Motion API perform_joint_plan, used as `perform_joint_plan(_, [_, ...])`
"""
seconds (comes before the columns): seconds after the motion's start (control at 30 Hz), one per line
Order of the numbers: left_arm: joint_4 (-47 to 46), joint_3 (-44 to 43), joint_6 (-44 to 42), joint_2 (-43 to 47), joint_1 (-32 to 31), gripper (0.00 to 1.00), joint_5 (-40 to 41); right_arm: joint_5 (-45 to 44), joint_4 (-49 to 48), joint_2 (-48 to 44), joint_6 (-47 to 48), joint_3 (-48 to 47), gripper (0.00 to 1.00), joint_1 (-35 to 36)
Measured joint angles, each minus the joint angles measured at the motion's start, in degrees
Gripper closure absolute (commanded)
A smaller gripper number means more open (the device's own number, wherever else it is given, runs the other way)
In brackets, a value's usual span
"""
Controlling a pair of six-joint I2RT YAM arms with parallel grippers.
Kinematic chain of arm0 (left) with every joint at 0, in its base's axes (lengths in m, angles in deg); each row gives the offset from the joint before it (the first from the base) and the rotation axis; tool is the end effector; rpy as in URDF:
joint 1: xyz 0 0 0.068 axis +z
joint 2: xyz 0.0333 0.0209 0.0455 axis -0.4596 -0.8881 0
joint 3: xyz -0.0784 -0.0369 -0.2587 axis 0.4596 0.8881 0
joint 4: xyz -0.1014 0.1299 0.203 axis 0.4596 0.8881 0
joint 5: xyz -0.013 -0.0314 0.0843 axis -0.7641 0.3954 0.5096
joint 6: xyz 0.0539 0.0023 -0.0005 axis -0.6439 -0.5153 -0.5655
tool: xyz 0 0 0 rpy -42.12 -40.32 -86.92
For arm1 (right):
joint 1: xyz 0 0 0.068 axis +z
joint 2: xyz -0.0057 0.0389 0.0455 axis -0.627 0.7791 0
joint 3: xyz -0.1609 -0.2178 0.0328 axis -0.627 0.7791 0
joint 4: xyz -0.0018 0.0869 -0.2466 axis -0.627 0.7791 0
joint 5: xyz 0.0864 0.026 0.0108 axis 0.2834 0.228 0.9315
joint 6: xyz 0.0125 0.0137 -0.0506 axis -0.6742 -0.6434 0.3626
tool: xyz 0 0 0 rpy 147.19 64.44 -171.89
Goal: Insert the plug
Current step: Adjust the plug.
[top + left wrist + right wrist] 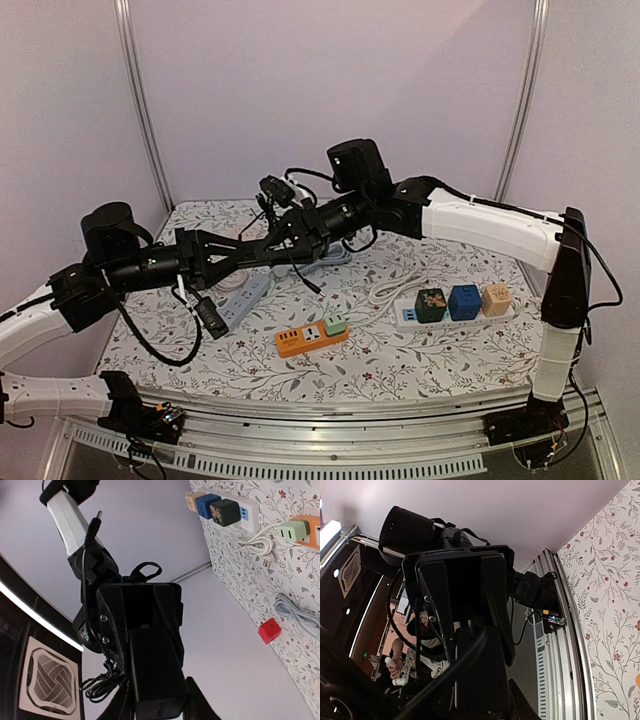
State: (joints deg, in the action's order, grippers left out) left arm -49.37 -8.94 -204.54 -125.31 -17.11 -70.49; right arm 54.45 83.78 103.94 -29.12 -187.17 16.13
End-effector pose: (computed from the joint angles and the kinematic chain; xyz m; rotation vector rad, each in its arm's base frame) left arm 0.1291 -0.1452 0.3357 1.7302 0.0287 0.5926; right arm 0.2344 0.3873 0.3490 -1.1049 2.1274 1.9725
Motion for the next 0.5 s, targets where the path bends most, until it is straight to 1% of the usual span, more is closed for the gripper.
perform_joint_plan(0.03, [-0.2,0.0,-1.4,0.1,0.0,1.0,-0.4,0.9,0.3,0.0,-0.9,0.0,0.99,-0.1])
perform_joint_plan(0.07, [-0.7,0.0,-2.0,0.2,-0.4,1.0,-0.2,2.0,0.3,0.0,-1.5,-0.1,0.89,-0.3])
perform_joint_plan(0.1, [-0.7,0.0,-2.1,0.3,-0.7,1.0,-0.2,2.1,0.3,0.0,-1.6,-0.1,0.76,-0.3])
perform_joint_plan(0.13, [-0.7,0.0,-2.1,0.3,-0.7,1.0,0.0,2.2,0.3,0.0,-1.7,-0.1,0.66,-0.3])
perform_joint_plan(0.2, [-0.2,0.0,-2.1,0.5,-1.3,1.0,0.7,2.5,0.3,0.0,-1.6,-0.1,0.35,-0.3])
perform_joint_plan(0.23, [0.8,-0.2,-1.8,0.6,-1.8,1.0,1.6,2.1,0.4,0.0,-1.4,-0.1,0.22,-0.3])
perform_joint_plan(0.27, [2.0,-0.5,-1.6,0.7,-2.4,1.0,2.9,1.8,0.2,0.0,-1.2,0.0,0.07,-0.4])
perform_joint_plan(0.3, [3.7,-0.9,-1.2,0.8,-3.1,1.0,4.4,1.3,0.0,-0.1,-0.6,0.6,0.02,-0.7])
perform_joint_plan(0.4, [9.7,-3.4,2.3,0.7,-5.8,1.0,10.2,-0.8,-0.4,-1.5,0.8,5.1,0.01,-2.6])
perform_joint_plan(0.5, [18.6,-9.1,10.2,-1.6,-9.0,1.0,18.4,-6.9,3.6,-4.5,2.5,11.5,0.01,-8.3])
